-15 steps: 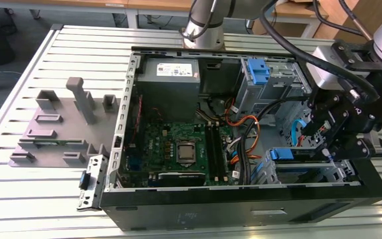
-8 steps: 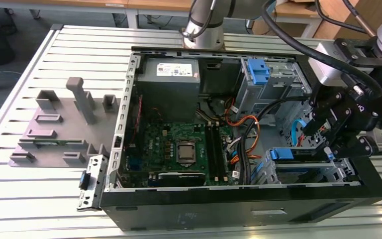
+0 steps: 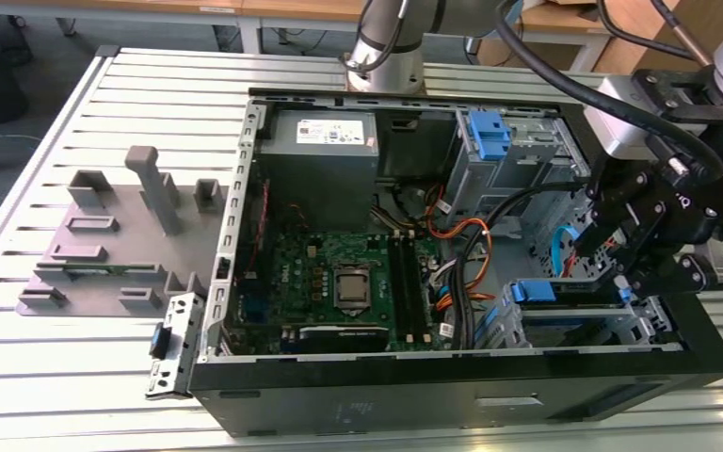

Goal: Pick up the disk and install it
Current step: 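Insert the first disk wire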

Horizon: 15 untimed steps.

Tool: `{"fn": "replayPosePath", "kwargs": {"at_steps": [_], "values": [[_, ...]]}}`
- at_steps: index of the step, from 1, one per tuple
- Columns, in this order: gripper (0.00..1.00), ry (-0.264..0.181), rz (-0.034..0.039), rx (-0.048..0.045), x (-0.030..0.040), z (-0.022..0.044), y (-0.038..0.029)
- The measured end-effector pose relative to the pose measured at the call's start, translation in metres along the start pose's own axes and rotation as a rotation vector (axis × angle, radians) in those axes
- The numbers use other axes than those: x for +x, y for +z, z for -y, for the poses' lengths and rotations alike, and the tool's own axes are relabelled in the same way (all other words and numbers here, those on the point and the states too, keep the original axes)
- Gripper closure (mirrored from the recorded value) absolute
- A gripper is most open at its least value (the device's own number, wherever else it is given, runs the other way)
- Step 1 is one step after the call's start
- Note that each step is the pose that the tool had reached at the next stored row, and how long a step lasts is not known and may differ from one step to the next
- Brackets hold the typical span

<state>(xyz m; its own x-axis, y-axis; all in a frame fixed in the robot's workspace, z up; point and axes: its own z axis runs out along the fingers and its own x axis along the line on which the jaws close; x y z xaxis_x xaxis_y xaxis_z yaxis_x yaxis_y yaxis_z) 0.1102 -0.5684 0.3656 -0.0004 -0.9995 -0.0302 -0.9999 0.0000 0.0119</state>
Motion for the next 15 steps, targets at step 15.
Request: {"fn": "replayPosePath", "kwargs": {"at_steps": [15], "values": [[0.52,0.0,-0.0001,0.0,-0.0048,0.0003,0.0011]]}}
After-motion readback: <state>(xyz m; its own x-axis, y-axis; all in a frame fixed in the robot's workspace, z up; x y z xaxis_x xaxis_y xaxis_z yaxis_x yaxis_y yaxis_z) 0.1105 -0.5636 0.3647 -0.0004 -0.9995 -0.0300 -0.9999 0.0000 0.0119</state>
